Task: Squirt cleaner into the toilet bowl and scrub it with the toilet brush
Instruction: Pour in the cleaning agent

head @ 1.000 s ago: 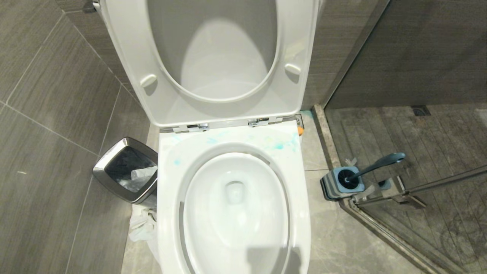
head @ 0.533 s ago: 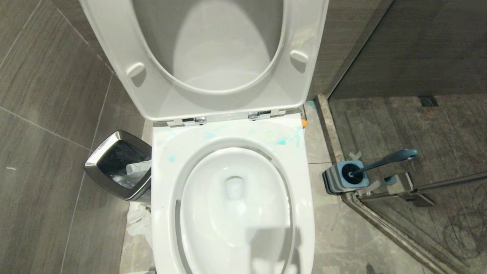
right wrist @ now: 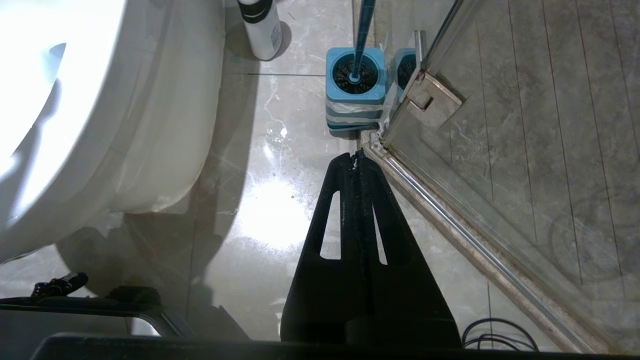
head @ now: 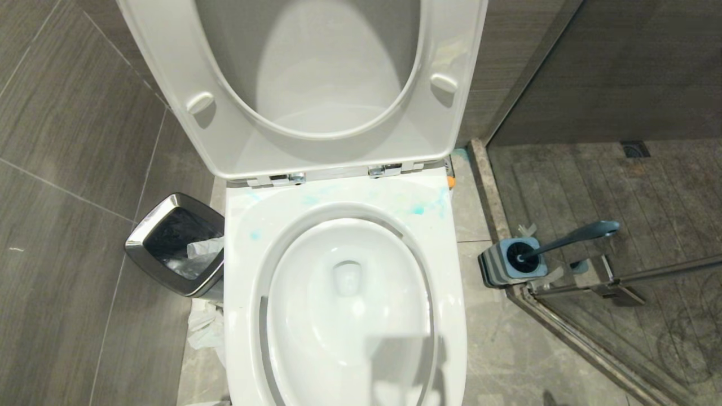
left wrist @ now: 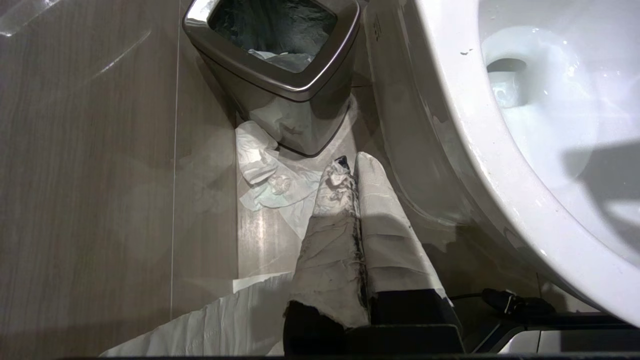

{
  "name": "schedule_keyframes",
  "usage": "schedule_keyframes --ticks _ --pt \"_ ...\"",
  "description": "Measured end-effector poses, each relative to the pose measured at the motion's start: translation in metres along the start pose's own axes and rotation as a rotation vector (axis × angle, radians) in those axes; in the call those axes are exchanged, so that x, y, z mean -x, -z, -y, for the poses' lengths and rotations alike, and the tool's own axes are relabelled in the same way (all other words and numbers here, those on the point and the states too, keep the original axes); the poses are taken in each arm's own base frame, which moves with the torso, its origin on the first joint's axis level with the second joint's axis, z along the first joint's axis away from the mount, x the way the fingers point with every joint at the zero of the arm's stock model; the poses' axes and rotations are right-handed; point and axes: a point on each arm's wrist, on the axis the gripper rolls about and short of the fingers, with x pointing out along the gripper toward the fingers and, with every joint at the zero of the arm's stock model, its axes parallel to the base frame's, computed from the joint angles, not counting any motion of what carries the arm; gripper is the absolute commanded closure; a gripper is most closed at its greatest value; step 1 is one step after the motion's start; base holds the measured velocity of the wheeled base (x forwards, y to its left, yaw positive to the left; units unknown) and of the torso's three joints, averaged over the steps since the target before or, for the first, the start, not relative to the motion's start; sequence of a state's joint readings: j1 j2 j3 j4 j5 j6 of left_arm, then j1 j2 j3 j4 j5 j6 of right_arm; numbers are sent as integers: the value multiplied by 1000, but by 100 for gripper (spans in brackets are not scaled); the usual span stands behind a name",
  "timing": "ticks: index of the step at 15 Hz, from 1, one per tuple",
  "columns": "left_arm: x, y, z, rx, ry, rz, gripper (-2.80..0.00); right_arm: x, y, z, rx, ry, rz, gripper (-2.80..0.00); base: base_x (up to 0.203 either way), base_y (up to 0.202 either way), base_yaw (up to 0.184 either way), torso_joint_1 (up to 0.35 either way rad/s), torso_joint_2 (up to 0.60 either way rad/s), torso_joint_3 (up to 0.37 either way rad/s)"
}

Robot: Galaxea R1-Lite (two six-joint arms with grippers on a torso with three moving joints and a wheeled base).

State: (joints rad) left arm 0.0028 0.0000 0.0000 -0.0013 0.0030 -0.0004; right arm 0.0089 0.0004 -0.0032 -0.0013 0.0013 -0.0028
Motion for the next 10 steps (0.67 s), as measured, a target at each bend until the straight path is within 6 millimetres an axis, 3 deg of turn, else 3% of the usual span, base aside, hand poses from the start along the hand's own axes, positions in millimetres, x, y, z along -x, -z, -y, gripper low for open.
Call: schedule_keyframes --ticks 10 --pt "0 0 0 0 0 0 0 0 0 0 0 -1 1 0 0 0 0 0 0 0"
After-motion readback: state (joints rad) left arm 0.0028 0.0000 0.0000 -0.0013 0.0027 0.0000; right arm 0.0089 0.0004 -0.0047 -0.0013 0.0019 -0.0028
